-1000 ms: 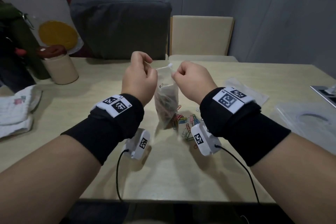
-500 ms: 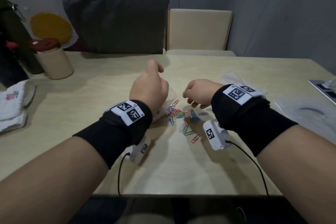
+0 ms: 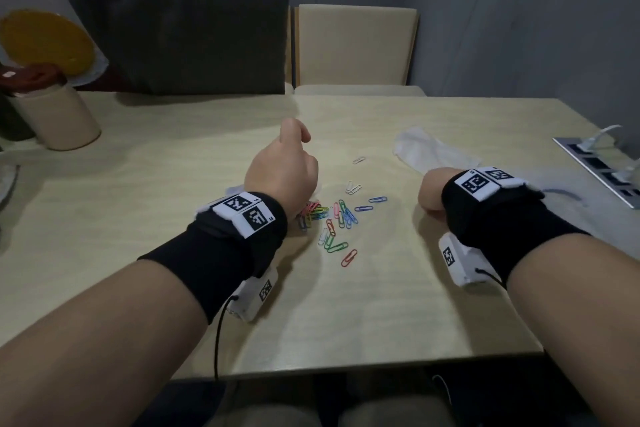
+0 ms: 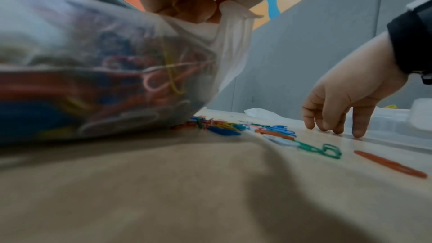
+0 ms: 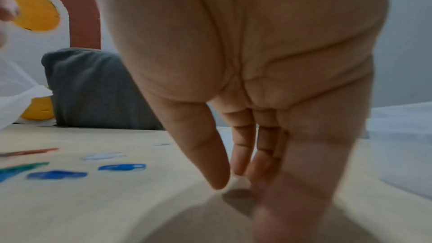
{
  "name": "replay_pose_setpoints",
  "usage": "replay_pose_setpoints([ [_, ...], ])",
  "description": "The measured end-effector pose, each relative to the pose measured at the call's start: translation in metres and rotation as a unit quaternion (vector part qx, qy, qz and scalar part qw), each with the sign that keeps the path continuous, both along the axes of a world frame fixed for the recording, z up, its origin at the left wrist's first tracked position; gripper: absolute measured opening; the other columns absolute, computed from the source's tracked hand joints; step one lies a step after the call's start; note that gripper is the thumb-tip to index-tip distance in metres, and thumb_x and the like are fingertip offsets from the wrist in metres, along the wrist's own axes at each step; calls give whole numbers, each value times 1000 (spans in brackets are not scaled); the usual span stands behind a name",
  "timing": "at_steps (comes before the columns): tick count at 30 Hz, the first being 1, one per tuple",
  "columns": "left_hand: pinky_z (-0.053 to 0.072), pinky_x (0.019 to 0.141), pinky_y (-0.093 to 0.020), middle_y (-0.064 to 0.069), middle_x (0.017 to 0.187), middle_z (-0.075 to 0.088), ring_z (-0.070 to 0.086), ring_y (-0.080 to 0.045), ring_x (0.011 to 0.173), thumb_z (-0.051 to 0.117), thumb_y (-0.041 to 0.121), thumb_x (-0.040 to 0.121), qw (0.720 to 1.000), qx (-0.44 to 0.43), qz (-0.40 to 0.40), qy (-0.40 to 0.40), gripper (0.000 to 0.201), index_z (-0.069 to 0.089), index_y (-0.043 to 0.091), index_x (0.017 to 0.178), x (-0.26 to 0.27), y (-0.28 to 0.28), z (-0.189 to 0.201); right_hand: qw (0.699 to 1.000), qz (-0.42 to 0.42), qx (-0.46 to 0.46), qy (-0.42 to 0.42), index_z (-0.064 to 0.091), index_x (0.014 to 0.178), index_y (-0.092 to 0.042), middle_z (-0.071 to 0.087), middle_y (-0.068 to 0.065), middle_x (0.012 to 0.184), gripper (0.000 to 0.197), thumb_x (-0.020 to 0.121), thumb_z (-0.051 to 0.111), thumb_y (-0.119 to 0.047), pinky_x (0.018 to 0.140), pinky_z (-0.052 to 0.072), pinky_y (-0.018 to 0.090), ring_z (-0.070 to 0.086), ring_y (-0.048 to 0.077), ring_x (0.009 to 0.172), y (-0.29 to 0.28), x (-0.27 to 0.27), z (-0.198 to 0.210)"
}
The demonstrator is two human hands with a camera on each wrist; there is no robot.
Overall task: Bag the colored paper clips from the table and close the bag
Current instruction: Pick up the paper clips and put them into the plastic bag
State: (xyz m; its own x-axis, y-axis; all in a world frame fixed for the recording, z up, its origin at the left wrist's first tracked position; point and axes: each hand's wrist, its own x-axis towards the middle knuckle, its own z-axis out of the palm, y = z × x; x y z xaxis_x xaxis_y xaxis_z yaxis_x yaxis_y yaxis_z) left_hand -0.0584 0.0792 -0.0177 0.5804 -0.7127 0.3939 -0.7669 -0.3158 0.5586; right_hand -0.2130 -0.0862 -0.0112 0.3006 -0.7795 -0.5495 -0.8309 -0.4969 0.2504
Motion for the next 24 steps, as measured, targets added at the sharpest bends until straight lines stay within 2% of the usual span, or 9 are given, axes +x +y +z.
replay_pose_setpoints([
  [2,44,61,-40,-9,77,58,53,-33,70,42,11,87,1000,1,2,4,23,39,14,110,-1,-2,-1,998,12,11,-55,61,83,-13,56,1,84,7,86,60,-7,52,50,16,53,18,75,15,4,2],
  [5,44,62,-42,-11,77,59,53,-33,71,41,8,87,1000,-11,10,14,24,40,13,110,-2,-3,-2,996,21,-6,-89,70,103,-7,60,5,80,22,91,52,-11,75,43,24,56,24,76,23,22,-7],
  [7,45,63,-43,-11,76,58,53,-33,70,42,7,87,999,-21,15,22,24,41,12,110,-2,-2,-2,988,49,16,-147,70,111,-4,70,11,102,29,91,51,-13,90,50,29,64,29,96,26,37,-12],
  [9,45,64,-44,-11,76,58,53,-32,71,41,7,87,999,-26,20,27,23,42,11,110,0,-2,-2,979,57,20,-194,71,111,-7,71,12,111,30,89,52,-14,96,53,38,66,30,104,26,52,-16],
  [12,46,64,-45,-13,76,57,54,-34,71,41,7,88,999,-30,24,29,23,42,11,111,1,-1,-1,969,40,-32,-242,71,106,-17,68,10,114,31,83,51,-20,97,51,42,64,34,104,22,66,-12],
  [16,46,64,-45,-12,75,58,54,-32,70,41,8,88,999,-29,26,31,22,42,11,110,1,-2,-2,968,59,-67,-233,54,129,-9,52,12,129,41,88,52,-12,94,51,40,60,35,110,20,75,-4],
  [20,45,63,-43,-10,75,58,54,-30,70,41,9,88,999,-27,26,28,22,42,13,110,1,-2,-4,988,96,-19,-118,64,104,-10,66,4,91,49,61,78,-28,72,54,32,67,30,82,-4,91,-30],
  [21,45,63,-43,-10,75,58,54,-30,70,41,9,88,999,-26,25,28,22,42,13,110,2,-2,-4,986,110,-22,-122,65,104,-12,65,2,90,50,59,79,-30,71,52,30,67,26,81,2,90,-28],
  [24,46,63,-44,-10,75,57,54,-31,70,41,9,88,999,-26,23,26,22,41,13,109,3,-2,-5,973,165,-22,-157,65,120,-9,65,8,116,36,85,62,-15,81,51,31,64,28,105,40,82,-9],
])
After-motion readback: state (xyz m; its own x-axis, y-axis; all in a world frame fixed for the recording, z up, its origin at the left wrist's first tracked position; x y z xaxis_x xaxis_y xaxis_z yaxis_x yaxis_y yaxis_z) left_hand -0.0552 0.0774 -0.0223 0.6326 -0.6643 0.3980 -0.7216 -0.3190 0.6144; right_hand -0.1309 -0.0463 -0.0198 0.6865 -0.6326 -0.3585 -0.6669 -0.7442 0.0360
